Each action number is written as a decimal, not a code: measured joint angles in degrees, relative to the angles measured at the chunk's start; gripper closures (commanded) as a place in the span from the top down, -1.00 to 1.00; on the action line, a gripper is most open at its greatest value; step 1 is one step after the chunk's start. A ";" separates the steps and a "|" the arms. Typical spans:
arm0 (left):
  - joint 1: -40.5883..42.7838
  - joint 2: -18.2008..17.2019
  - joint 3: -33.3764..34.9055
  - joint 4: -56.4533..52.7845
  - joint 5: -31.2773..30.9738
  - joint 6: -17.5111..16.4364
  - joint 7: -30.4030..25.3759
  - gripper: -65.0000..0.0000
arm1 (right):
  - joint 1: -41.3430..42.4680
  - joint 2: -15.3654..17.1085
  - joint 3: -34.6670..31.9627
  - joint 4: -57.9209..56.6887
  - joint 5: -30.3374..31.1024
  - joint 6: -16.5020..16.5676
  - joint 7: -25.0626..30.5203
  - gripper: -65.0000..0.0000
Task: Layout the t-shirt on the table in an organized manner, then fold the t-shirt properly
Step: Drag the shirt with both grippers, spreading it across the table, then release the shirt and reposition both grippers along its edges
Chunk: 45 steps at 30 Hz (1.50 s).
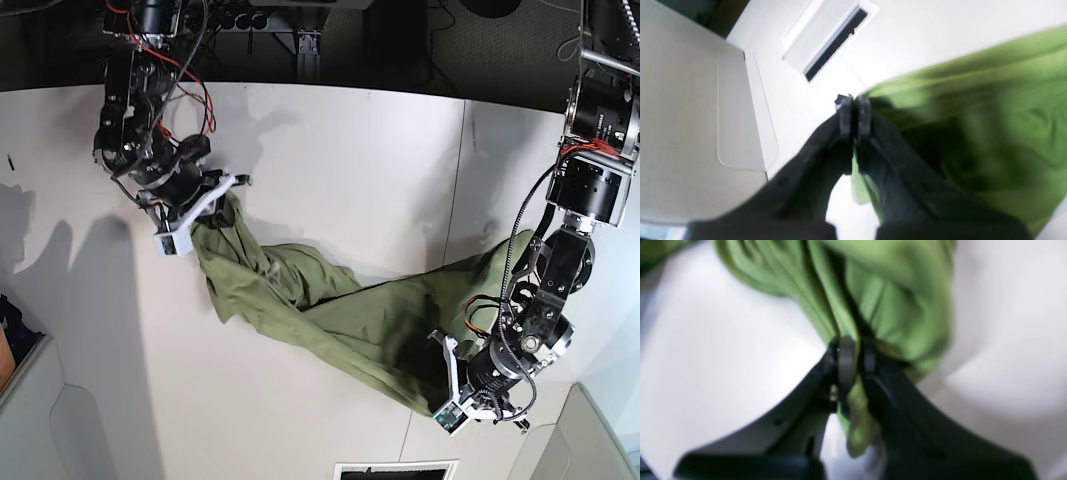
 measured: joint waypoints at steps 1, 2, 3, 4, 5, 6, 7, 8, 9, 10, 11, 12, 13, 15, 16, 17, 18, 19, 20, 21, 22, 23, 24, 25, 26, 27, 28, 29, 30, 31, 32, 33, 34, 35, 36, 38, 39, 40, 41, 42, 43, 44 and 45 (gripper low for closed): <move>-0.26 0.02 0.00 0.00 0.00 -0.48 -0.13 -1.00 | -2.01 1.01 0.00 2.23 -0.02 0.02 -0.02 -1.00; -0.42 0.07 0.00 0.00 0.00 -0.72 -0.28 -1.00 | -3.78 2.05 0.07 4.39 -0.44 -0.24 -0.31 -1.00; -0.42 0.17 0.00 -0.02 0.02 -0.76 -0.46 -1.00 | -5.29 3.06 0.35 6.40 -0.98 -0.37 -0.92 -1.00; -0.42 0.28 0.00 -0.07 0.00 -0.83 -0.70 -1.00 | -6.67 4.07 0.68 8.41 -1.60 -0.50 -1.42 -1.00; -0.39 0.44 0.00 -0.13 0.00 -0.85 -0.90 -1.00 | -8.09 5.03 1.11 10.27 -1.99 -0.57 -1.55 -1.00; -0.42 0.57 0.00 -0.31 -0.02 -1.40 -1.09 -1.00 | -9.49 5.99 1.68 11.96 -1.75 -0.52 -1.62 -1.00; -0.44 0.66 0.00 -0.68 -0.07 -2.51 -1.29 -1.00 | -10.88 6.95 2.29 13.46 -1.64 -0.28 -1.70 -1.00; -0.44 0.83 0.00 -1.27 -0.09 -3.08 -1.33 -1.00 | -11.91 7.89 3.10 14.56 -1.38 -0.15 -1.75 -1.00; -0.44 1.11 0.00 -2.25 -0.22 -3.52 -1.33 -1.00 | -12.63 8.68 4.17 15.26 -1.38 0.00 -1.75 -1.00; -0.44 1.36 0.00 -3.41 -0.15 -3.91 -1.31 -1.00 | -13.07 9.31 5.55 15.89 -1.31 0.02 -1.73 -1.00; -0.39 1.53 0.02 -4.55 -0.26 -4.11 -1.31 -1.00 | -13.40 9.79 7.02 16.41 -1.31 0.00 -1.73 -1.00; -0.28 1.60 0.02 -5.57 -0.28 -4.35 -1.40 -1.00 | -13.60 10.14 8.57 16.83 -1.09 0.02 -1.70 -1.00; -0.26 1.60 0.02 -6.51 -0.33 -4.59 -1.79 -1.00 | -13.57 10.43 10.29 16.96 -0.98 0.04 -1.57 -1.00; -0.26 1.55 0.02 -7.89 -0.39 -6.05 -2.34 -0.75 | -13.57 10.75 13.49 16.96 -0.68 -0.13 -1.55 -1.00; -0.26 1.60 0.02 -8.24 -0.28 -6.14 -2.43 -0.55 | -13.55 10.78 15.19 16.96 0.92 -0.42 -1.62 -1.00; -0.26 1.55 0.02 -8.33 0.46 -5.79 -2.38 -0.34 | -13.55 10.78 16.92 16.96 2.29 -0.74 -1.77 -0.82; -0.28 1.36 0.00 -8.35 0.31 -5.73 -2.38 -0.12 | -13.55 10.91 18.53 16.92 3.56 -1.07 -1.97 -0.50; -0.37 1.20 -0.02 -8.35 -0.31 -5.55 -2.29 0.04 | -13.57 11.10 19.80 16.90 5.25 -1.18 -2.16 -0.19; -0.42 1.11 -0.07 -8.35 -2.01 -5.51 -2.29 0.12 | -13.70 11.32 20.76 16.92 6.10 -1.07 -2.27 0.07; -0.42 1.16 -0.07 -8.35 -3.69 -5.49 -2.29 0.12 | -13.70 11.37 21.51 16.90 6.95 -1.09 -2.36 0.20; -0.44 1.31 -0.07 -8.35 -5.25 -5.51 -1.64 0.12 | -13.70 11.34 22.10 16.92 8.37 -1.09 -2.34 0.23; -0.46 1.46 -0.07 -8.31 -6.93 -5.44 0.61 0.12 | -13.68 11.30 22.60 16.92 10.80 -1.05 -2.36 0.23; -0.46 1.51 -0.04 -8.13 -8.20 -5.42 3.76 0.12 | -13.68 11.15 23.12 16.92 13.00 -0.98 -2.34 0.23; -0.42 1.46 -0.04 -7.78 -9.16 -5.42 7.04 0.12 | -13.64 10.97 23.76 16.92 14.47 -0.55 -2.34 0.23; -0.35 1.27 -0.04 -7.39 -10.32 -5.46 10.40 0.12 | -13.55 10.88 24.26 16.92 15.56 0.35 -2.36 0.23; -0.22 0.81 -0.04 -6.78 -12.15 -5.73 12.68 0.12 | -13.55 10.84 24.70 16.92 17.05 1.40 -2.36 0.23; 0.07 -0.02 -0.04 -5.86 -14.95 -6.99 13.97 0.12 | -13.60 10.58 24.94 16.96 18.58 2.78 -2.38 0.23; 0.44 -1.14 -0.04 -4.61 -18.25 -8.83 14.53 0.12 | -13.68 10.36 24.96 17.00 20.17 3.96 -2.69 0.23; 1.11 -2.43 -0.04 -2.84 -21.62 -10.45 14.56 0.12 | -13.70 10.01 24.87 17.03 22.01 5.14 -3.54 0.23; 2.16 -3.91 -0.04 -0.52 -24.65 -11.91 14.40 0.12 | -13.62 9.42 24.46 17.07 23.82 5.86 -4.35 0.23; 3.54 -5.46 -0.09 1.97 -26.56 -13.05 14.25 0.12 | -13.49 8.55 23.89 17.14 24.46 6.36 -5.33 0.23; 5.31 -6.99 -0.13 4.42 -27.10 -13.60 14.12 0.12 | -13.44 7.58 23.02 17.18 24.46 6.71 -6.34 0.23; 7.32 -8.26 -0.22 6.62 -27.15 -13.64 14.16 0.12 | -13.51 6.62 21.86 17.20 23.80 6.84 -7.08 0.23; 9.60 -9.22 -0.24 8.55 -26.93 -13.49 14.36 0.12 | -13.70 5.66 20.39 17.18 22.67 6.91 -7.50 0.23; 11.80 -9.55 -0.24 10.01 -26.56 -13.46 14.58 0.12 | -13.75 4.87 18.64 17.18 20.68 6.91 -7.50 0.23; 15.52 -9.05 -0.13 11.43 -26.47 -13.70 14.64 0.12 | -13.70 4.24 14.60 17.00 16.65 6.95 -7.04 0.23; 16.94 -8.46 -0.02 11.43 -26.16 -13.70 14.62 0.12 | -13.70 4.17 12.70 16.72 14.21 6.91 -5.90 0.23; 18.14 -7.50 0.02 11.37 -24.96 -13.68 14.60 0.12 | -13.68 4.22 10.88 16.20 11.21 6.67 -5.09 0.23; 19.23 -6.60 0.02 11.34 -23.34 -13.64 14.14 0.12 | -13.55 4.22 9.29 15.41 8.63 6.23 -4.52 0.23; 20.37 -5.86 0.02 11.30 -21.62 -13.68 13.42 0.12 | -13.55 4.22 8.02 14.60 6.43 5.16 -3.74 0.23; 21.57 -5.20 0.00 11.23 -19.34 -13.49 12.15 0.12 | -13.62 4.22 6.95 13.77 5.05 4.50 -3.43 0.23; 22.84 -4.66 0.00 10.99 -17.22 -12.98 10.67 0.08 | -13.68 4.24 6.23 12.98 4.17 3.87 -2.56 0.23; 24.02 -4.20 0.02 10.67 -15.28 -11.89 9.14 -0.02 | -13.68 4.24 5.75 12.55 4.13 2.75 -2.16 0.23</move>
